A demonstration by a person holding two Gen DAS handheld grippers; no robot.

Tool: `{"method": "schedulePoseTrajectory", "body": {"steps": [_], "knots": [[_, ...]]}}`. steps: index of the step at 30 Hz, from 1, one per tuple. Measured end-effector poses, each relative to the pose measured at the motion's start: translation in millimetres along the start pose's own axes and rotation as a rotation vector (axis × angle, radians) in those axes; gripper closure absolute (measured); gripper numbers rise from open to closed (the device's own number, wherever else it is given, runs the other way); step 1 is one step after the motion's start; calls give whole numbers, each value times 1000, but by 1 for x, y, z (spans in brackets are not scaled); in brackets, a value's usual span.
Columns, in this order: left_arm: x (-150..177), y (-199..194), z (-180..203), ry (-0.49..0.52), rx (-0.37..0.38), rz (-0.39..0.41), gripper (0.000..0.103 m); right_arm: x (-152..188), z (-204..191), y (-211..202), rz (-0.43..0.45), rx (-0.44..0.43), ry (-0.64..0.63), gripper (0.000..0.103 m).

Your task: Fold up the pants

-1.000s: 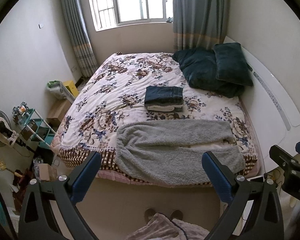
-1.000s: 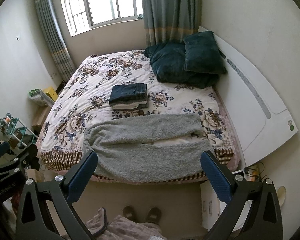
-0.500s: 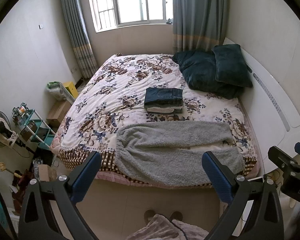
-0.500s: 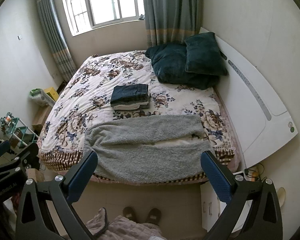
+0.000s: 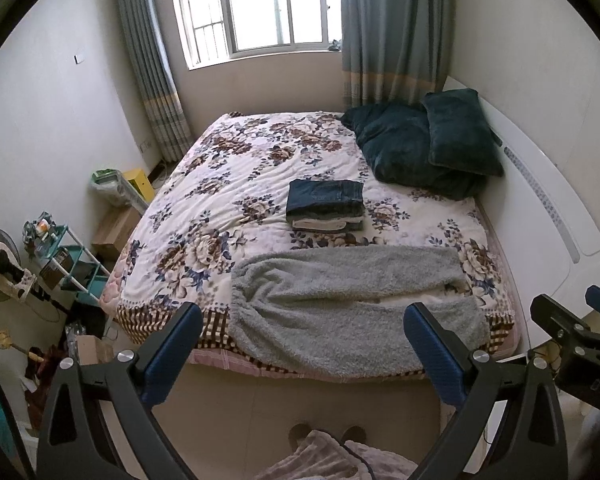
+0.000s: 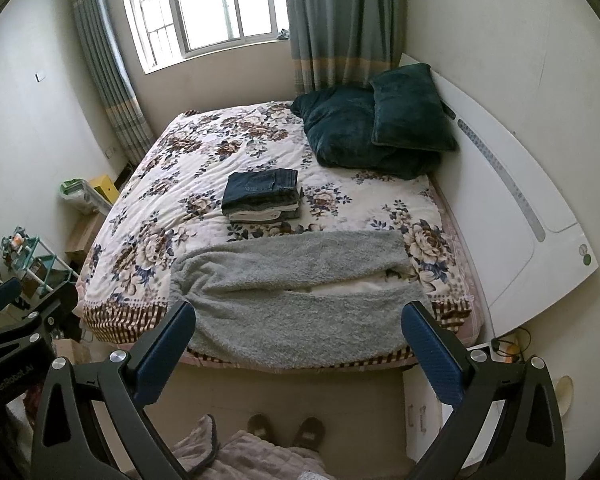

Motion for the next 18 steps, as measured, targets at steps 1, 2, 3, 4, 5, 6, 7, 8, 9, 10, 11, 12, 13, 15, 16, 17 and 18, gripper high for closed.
{"method": "schedulePoseTrajectory", "body": {"steps": [1, 2, 3, 4, 5, 6, 7, 8, 9, 10, 11, 12, 13, 15, 16, 17, 18], "knots": [[-1, 1, 1, 1, 0, 0, 0, 0, 0, 0, 1, 0, 0, 0], [1, 0, 0, 0, 1, -1, 0, -1, 0, 0, 0, -1, 1, 0], [-1, 0, 1, 3, 1, 0, 0, 0, 0, 0, 0, -2, 1, 0], [-1, 0, 1, 2, 0, 1, 0, 1, 0, 0, 0, -1, 1, 0], [-2, 1, 3, 4, 0, 1, 0, 0, -1, -1, 2, -2, 1, 0], [-2, 1, 3, 4, 1, 1, 0, -1, -1, -1, 3, -2, 1, 0], [-3, 2, 5, 5, 1, 2, 0, -3, -2, -2, 3, -3, 1, 0], [-3, 2, 4, 4, 1, 2, 0, -4, -3, -3, 4, -4, 1, 0], [-6, 3, 6, 5, 2, 1, 0, -3, -3, -2, 4, -3, 2, 0], [-5, 3, 6, 4, 0, 3, 0, -6, -4, -3, 3, -4, 3, 0], [-4, 3, 6, 3, -2, 5, 0, -7, -5, -4, 4, -5, 3, 0], [-6, 4, 8, 4, -9, 9, 0, -8, -6, -4, 6, -6, 5, 0], [-8, 6, 11, 5, -13, 8, 0, -8, -6, -4, 6, -5, 6, 0], [-10, 11, 13, 4, -21, 11, 0, -12, -9, -1, 4, -6, 7, 0], [-11, 15, 15, 1, -27, 13, 0, -15, -10, 0, 5, -8, 11, 0], [-12, 19, 16, -2, -30, 11, 0, -13, -10, -1, 10, -4, 8, 0], [-13, 25, 17, -8, -36, 11, 0, -13, -10, 2, 9, 0, 8, 0]]}}
Point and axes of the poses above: each gripper's, at about its wrist camera, not at the fingertips, and y roughly the way its jaws point, z to its right, x to its underside, the point moved 8 cm from there along y, roughly the way its jaws point, and after that the axes turned 5 degrees about -z, right-handed, at the moved point
